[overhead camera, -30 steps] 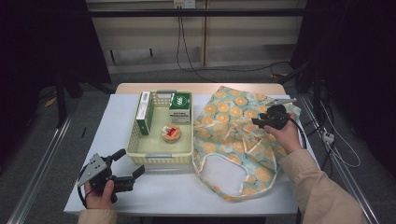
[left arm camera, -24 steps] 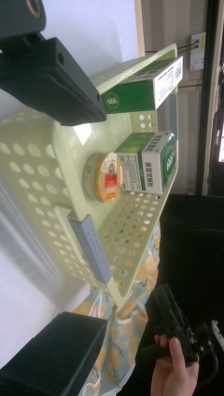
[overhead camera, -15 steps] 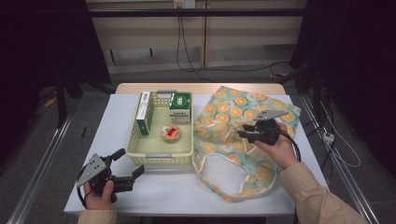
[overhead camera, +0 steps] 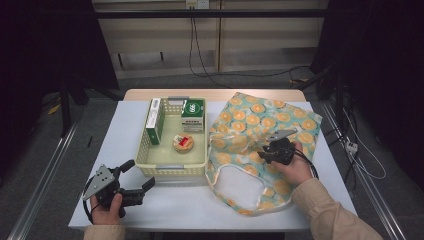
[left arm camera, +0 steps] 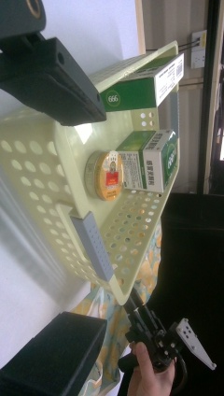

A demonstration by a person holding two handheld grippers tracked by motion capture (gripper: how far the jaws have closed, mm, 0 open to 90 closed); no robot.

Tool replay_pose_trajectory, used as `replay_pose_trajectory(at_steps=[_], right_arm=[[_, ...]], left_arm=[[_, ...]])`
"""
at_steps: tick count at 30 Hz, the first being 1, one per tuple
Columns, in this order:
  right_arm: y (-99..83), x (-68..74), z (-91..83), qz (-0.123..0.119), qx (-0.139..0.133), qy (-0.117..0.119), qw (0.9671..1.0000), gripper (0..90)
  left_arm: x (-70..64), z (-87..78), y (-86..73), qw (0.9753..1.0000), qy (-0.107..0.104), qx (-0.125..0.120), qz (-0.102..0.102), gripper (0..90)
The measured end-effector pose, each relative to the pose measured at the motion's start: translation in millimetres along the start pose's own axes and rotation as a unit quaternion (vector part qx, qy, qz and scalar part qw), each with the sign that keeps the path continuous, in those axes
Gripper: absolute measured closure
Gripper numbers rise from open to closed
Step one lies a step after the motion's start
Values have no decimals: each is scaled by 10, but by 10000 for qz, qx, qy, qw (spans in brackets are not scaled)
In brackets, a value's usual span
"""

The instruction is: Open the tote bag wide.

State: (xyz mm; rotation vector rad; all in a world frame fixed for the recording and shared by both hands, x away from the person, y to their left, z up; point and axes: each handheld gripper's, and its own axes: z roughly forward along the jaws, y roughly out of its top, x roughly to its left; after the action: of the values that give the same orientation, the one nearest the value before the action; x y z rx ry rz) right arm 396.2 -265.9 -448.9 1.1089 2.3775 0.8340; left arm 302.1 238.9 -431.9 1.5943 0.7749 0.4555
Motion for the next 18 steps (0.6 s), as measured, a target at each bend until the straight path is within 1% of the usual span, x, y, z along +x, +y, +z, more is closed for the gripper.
replay_pose_trajectory(at_steps=[1, 3, 4, 6, 8, 9, 10, 12, 14, 16, 18], right_arm=[[-11, -16, 5, -10, 25, -61, 10000, 703], [-29, -61, 6, 85, -6, -48, 10000, 759], [-38, -81, 7, 149, -19, -44, 9999, 774], [-55, -115, 5, 296, -30, 8, 9996, 857], [-76, -153, 1, 478, -96, 68, 9988, 900], [-80, -161, -9, 472, -104, 47, 9988, 900], [-80, -160, -19, 517, -145, 101, 9985, 900], [-68, -145, -49, 605, -212, 315, 9974, 900], [-44, -100, -89, 535, -247, 455, 9972, 900], [-18, -37, -134, 496, -311, 668, 9960, 900], [6, 25, -171, 446, -378, 831, 9948, 900]], left_arm=[[0, -1, -1, 10000, 0, -2, -12, 26], [0, -4, -1, 10000, 4, 3, -1, 26], [-1, -4, -2, 10000, 1, -1, -19, 26], [1, -2, -3, 10000, 4, 5, -10, 26], [-3, 0, 0, 10000, -5, 9, -1, 26], [-4, 0, 0, 10000, -6, 8, 5, 26], [-4, 2, 0, 10000, -17, 12, 8, 26], [0, 2, -3, 10000, -4, 39, 28, 26], [1, 3, -4, 10000, -7, 45, 23, 26], [1, 3, -2, 10000, -7, 35, 26, 26], [-6, 7, 0, 10000, -4, 20, 10, 26]])
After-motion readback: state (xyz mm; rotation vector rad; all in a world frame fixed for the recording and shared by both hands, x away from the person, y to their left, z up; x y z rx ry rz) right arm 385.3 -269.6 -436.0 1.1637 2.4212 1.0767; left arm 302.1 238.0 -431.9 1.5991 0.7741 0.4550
